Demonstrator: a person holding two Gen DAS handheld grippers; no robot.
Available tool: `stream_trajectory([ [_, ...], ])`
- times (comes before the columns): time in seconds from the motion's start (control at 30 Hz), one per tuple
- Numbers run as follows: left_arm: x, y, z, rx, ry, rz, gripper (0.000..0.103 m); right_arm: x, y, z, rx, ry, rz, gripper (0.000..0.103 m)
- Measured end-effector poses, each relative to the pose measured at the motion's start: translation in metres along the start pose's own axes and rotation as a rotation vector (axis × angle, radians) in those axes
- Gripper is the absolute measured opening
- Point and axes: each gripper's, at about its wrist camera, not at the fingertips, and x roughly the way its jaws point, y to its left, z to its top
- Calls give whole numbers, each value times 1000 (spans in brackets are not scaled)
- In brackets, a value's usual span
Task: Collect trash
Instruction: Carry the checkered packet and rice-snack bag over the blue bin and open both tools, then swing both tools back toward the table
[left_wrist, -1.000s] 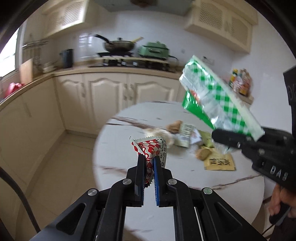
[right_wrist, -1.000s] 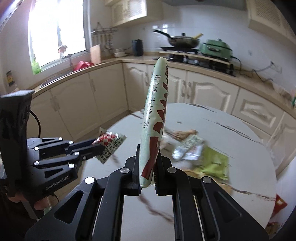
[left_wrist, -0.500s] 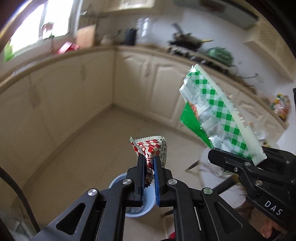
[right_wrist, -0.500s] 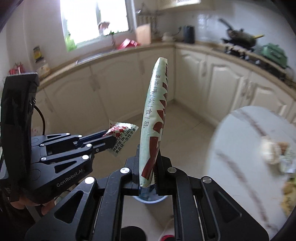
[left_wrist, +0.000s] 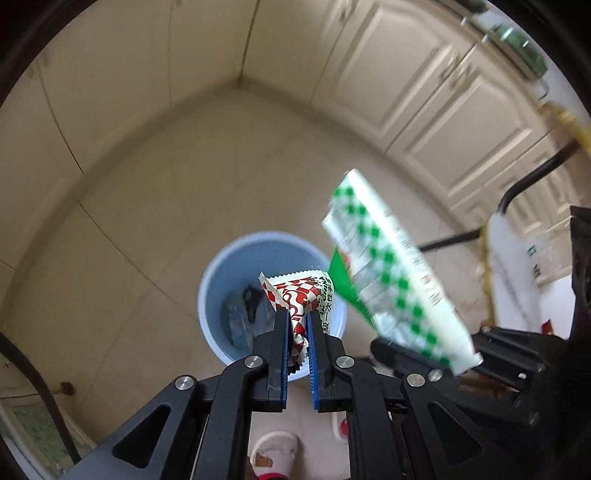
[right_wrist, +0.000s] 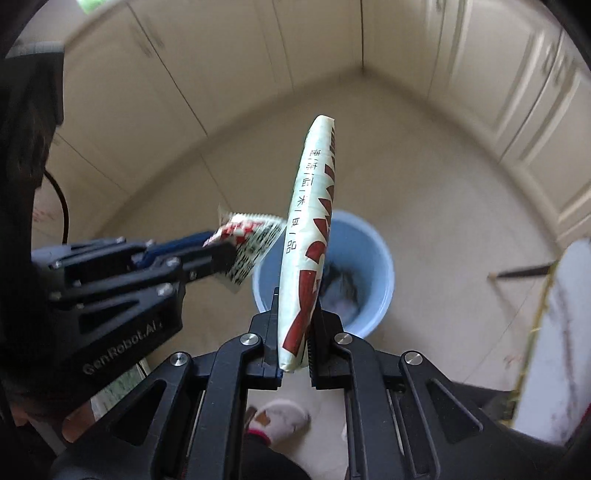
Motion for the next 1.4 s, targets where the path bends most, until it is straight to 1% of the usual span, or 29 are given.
stream_trajectory([
  [0.1, 51, 10, 13, 0, 84, 8, 7, 45, -23, -2, 41, 86, 43, 10],
  [0.17, 75, 15, 24, -1, 117, 20, 9, 70, -38, 0, 57, 126, 43, 10],
  [0.2, 84, 16, 28, -3, 129, 25, 16, 82, -45, 1, 60, 145, 45, 10],
  [0.23, 96, 23, 43, -10, 133, 36, 20, 90, -49, 1, 66, 159, 54, 11],
  [0.27, 100, 24, 42, -18, 132, 39, 23, 99, -57, 2, 75, 173, 68, 11],
  [0.33, 112, 32, 48, -35, 156, 30, 23, 112, -60, 1, 74, 196, 70, 14],
  [0.4, 122, 36, 57, -47, 177, 33, 32, 117, -69, 3, 76, 189, 77, 15],
  [0.47, 129, 37, 61, -62, 174, 51, 34, 118, -72, 3, 87, 185, 84, 16],
  [0.53, 125, 36, 63, -85, 166, 51, 35, 115, -76, 3, 95, 171, 79, 29],
  [0.57, 120, 38, 64, -93, 158, 55, 35, 111, -77, 2, 95, 166, 75, 33],
  [0.6, 111, 33, 58, -96, 149, 68, 35, 107, -75, 2, 96, 161, 70, 37],
  [0.67, 89, 26, 51, -100, 119, 113, 38, 94, -77, -2, 100, 142, 61, 39],
  [0.73, 62, 24, 48, -106, 77, 141, 42, 76, -67, -1, 98, 115, 51, 52],
  [0.8, 35, 19, 45, -107, 30, 174, 46, 49, -56, -3, 80, 72, 29, 61],
  [0.83, 15, 18, 43, -106, -5, 195, 47, 35, -49, -3, 71, 50, 14, 63],
  [0.87, 1, 18, 41, -107, -27, 212, 51, 19, -42, -4, 66, 24, 6, 65],
  [0.9, -15, 16, 38, -111, -53, 227, 55, 2, -35, -5, 61, -5, -1, 72],
  [0.93, -35, 15, 34, -114, -89, 237, 56, -12, -30, -5, 51, -28, -9, 82],
  [1.0, -66, 9, 27, -115, -148, 249, 57, -47, -13, -5, 24, -92, -40, 91],
  [1.1, -117, -1, 14, -105, -257, 259, 59, -102, 12, -7, -11, -189, -69, 92],
  [1.13, -138, -8, 8, -98, -307, 268, 60, -121, 20, -11, -24, -222, -77, 95],
  [1.2, -173, -20, 2, -85, -399, 275, 63, -164, 37, -21, -55, -306, -121, 96],
  [1.23, -188, -29, -2, -77, -437, 274, 64, -187, 42, -25, -65, -350, -139, 96],
  [1.3, -218, -46, -10, -58, -519, 263, 70, -223, 52, -34, -74, -426, -171, 99],
  [1.4, -243, -86, -26, -26, -620, 241, 76, -280, 69, -52, -82, -544, -217, 102],
])
